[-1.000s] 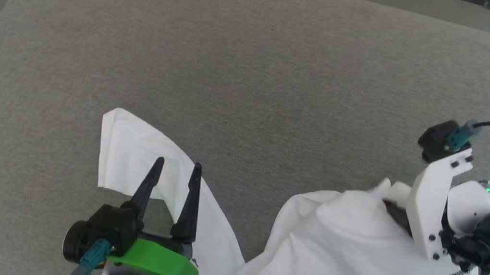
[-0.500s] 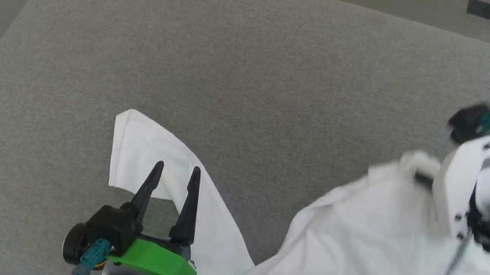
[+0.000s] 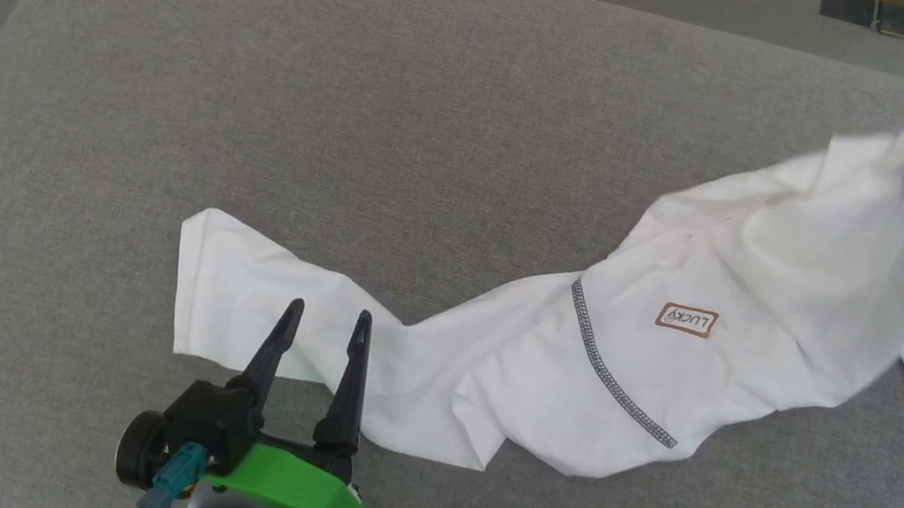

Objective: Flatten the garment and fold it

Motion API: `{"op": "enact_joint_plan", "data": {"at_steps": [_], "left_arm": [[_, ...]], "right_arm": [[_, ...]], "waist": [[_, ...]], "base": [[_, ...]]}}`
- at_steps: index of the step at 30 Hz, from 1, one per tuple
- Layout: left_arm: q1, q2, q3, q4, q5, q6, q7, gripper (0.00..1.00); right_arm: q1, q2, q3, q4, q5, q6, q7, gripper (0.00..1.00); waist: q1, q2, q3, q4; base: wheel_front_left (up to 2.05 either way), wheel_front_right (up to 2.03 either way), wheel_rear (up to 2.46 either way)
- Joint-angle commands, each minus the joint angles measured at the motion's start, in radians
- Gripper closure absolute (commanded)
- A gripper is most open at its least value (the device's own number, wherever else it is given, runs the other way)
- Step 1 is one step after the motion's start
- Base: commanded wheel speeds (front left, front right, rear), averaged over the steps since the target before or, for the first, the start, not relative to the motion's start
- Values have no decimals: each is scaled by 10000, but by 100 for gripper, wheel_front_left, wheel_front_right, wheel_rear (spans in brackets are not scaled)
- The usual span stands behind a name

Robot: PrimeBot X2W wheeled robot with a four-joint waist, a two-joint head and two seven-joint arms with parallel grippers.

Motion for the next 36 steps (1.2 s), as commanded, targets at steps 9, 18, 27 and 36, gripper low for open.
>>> {"op": "enact_joint_plan", "data": {"at_steps": [9, 18, 27, 36], "left_arm": [[-256, -61, -69, -15, 171, -31, -36, 0], [-178, -61, 9, -158, 179, 95, -36, 0], [-223, -62, 33, -365, 285, 49, -36, 0], [-301, -26, 215, -380, 437, 23, -36, 0]], "right_arm": [[516, 417, -489, 679, 108, -15, -1522, 0], [1762, 643, -2576, -843, -323, -15, -3013, 0], [5074, 1022, -3779, -1874, -345, -15, -1140, 0], [4831, 1190, -3306, -974, -931, -15, -1043, 100]], "waist": [[0, 0, 283, -207], [0, 0, 259, -664], [0, 0, 641, -795], [0, 0, 783, -953]], "base": [[0, 0, 0], [0, 0, 0], [0, 0, 0], [0, 0, 0]]}}
